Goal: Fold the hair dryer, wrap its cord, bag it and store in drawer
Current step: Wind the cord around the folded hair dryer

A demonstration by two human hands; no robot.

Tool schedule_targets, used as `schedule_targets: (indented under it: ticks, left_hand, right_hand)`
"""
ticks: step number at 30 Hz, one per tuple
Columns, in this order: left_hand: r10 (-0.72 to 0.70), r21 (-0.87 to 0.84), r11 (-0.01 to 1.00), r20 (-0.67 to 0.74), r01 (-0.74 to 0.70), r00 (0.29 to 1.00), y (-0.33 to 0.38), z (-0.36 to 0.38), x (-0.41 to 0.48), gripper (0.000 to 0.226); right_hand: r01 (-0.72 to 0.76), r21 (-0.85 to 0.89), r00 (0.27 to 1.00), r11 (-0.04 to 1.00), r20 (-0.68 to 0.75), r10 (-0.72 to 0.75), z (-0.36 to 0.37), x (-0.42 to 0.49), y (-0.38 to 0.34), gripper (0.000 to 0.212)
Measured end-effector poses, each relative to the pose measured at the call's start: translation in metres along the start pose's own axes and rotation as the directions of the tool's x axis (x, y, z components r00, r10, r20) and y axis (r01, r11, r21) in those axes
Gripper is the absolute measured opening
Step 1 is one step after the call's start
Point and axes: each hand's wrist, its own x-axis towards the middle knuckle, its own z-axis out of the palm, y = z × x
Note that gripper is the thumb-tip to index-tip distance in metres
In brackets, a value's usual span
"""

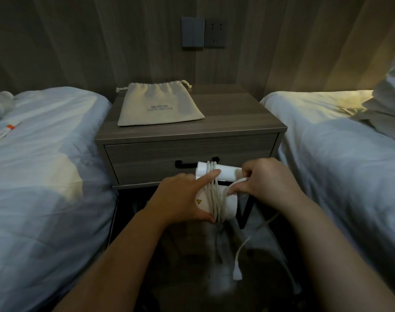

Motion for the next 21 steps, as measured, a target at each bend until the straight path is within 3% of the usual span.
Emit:
schedule_targets:
  ticks: [2, 5, 8, 11, 13, 16, 18, 21]
  left_hand:
    - [-0.001, -0.010, 1.000, -0.003, 0.001, 1.000, -0.001, -0.001, 0.000, 0.104]
    - [-0.010, -0.010, 1.000, -0.024, 0.010, 1.000, -0.005, -0.002, 0.000, 0.106]
    - [-0.025, -0.018, 1.000, -0.006, 0.025, 1.000, -0.008, -0.004, -0.001, 0.106]
    - [-0.022, -0.011, 1.000, 0.011, 0.022, 1.000, -0.008, -0.006, -0.002, 0.106]
    - [-0.009, -0.003, 1.000, 0.023, 0.009, 1.000, -0.004, -0.007, -0.002, 0.106]
    - [0.036, 0.031, 0.999, 0.030, -0.037, 0.999, 0.003, -0.008, -0.002, 0.106]
    - [0.064, 0.041, 0.997, 0.027, -0.065, 0.998, 0.008, -0.010, -0.002, 0.106]
    - [0.098, 0.042, 0.994, 0.018, -0.099, 0.995, 0.012, -0.011, -0.001, 0.107]
  right_hand:
    - [-0.017, 0.067, 0.999, 0.998, 0.030, 0.015, 0.001, 0.001, 0.001, 0.050]
    - [-0.058, 0.389, 0.994, 0.920, 0.104, 0.019, 0.002, 0.003, 0.005, 0.044]
    - [-0.008, 0.620, 0.954, 0.784, 0.241, -0.180, -0.002, 0.002, 0.014, 0.016]
    - [0.027, 0.646, 0.879, 0.762, 0.348, -0.326, -0.009, 0.000, 0.027, 0.026]
    - [0.041, 0.619, 0.919, 0.784, 0.286, -0.273, -0.009, 0.002, 0.032, 0.030]
    - [-0.030, 0.553, 0.998, 0.833, 0.065, -0.007, -0.001, 0.009, 0.034, 0.018]
    - [-0.104, 0.515, 0.989, 0.851, -0.040, 0.145, 0.004, 0.012, 0.035, 0.016]
    - [-0.161, 0.400, 0.968, 0.902, -0.112, 0.223, 0.009, 0.015, 0.035, 0.027]
